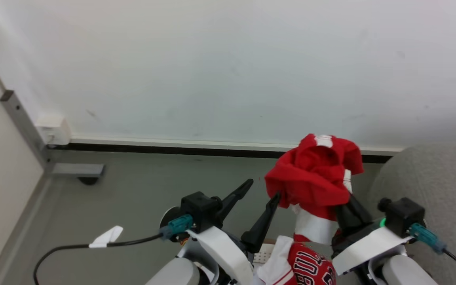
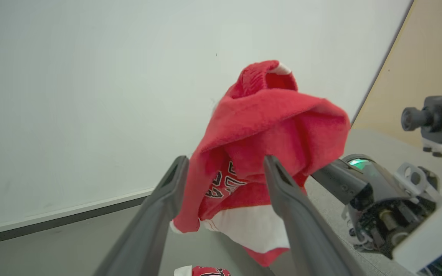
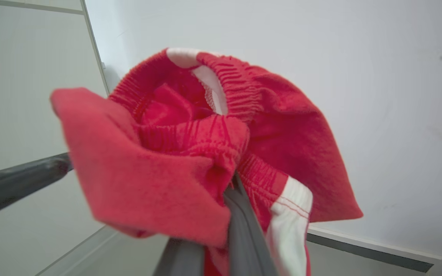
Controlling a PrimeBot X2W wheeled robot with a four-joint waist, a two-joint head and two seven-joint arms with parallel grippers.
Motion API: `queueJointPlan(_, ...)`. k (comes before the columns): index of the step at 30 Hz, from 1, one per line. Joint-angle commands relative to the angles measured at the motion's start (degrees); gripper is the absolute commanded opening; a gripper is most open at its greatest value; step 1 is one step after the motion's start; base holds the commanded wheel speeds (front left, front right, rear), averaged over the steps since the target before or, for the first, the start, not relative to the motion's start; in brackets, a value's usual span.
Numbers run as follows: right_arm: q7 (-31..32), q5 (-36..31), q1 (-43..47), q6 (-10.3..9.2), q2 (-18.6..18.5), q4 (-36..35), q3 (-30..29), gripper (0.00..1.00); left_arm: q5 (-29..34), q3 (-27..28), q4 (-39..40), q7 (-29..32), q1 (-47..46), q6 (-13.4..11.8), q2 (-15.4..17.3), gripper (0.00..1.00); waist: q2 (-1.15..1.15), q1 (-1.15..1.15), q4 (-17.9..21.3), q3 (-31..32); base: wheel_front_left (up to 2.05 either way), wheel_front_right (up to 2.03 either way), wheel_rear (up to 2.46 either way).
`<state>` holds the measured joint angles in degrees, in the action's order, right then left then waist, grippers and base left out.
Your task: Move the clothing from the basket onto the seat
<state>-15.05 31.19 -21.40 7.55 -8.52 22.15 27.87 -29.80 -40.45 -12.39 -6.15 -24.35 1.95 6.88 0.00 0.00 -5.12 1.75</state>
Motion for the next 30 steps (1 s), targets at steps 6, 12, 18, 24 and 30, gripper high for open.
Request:
queueJointPlan(6,-0.17,-2.06,2.06,-0.12,-1.66,-3.06,-5.42,0.00,1.68,-0.14,2.22,-2.71,1.01,-0.22,1.42,1.00,0.00,0.00,9.01,-2.01,0.00,0.00,0.00)
queueJointPlan(12,-0.11,-3.01,3.53,-0.12,-2.41,-5.42,-9.30,0.00,2.76,-0.11,2.22,-4.32,1.13,-0.68,2.43,1.00,0.00,0.00,17.22,-4.04,0.00,0.00,0.00)
queueJointPlan(18,-0.11,-3.69,5.83,-0.12,-3.43,-6.70,-12.72,0.00,3.05,-0.55,1.15,-5.54,0.85,-0.55,2.36,1.00,0.00,0.00,24.15,-4.70,0.00,0.00,0.00)
queueJointPlan(24,-0.10,-4.12,8.32,-0.12,-3.20,-8.17,-15.09,0.00,3.13,-0.93,0.03,-6.33,0.50,-0.46,2.25,1.00,0.00,0.00,29.08,-4.92,0.00,0.00,0.00)
queueJointPlan(30,0.15,-4.15,9.07,-0.12,-2.70,-9.30,-15.63,0.00,3.57,-1.31,-0.95,-6.81,0.15,-0.56,2.17,1.00,0.00,0.00,32.30,-5.73,0.00,0.00,0.00)
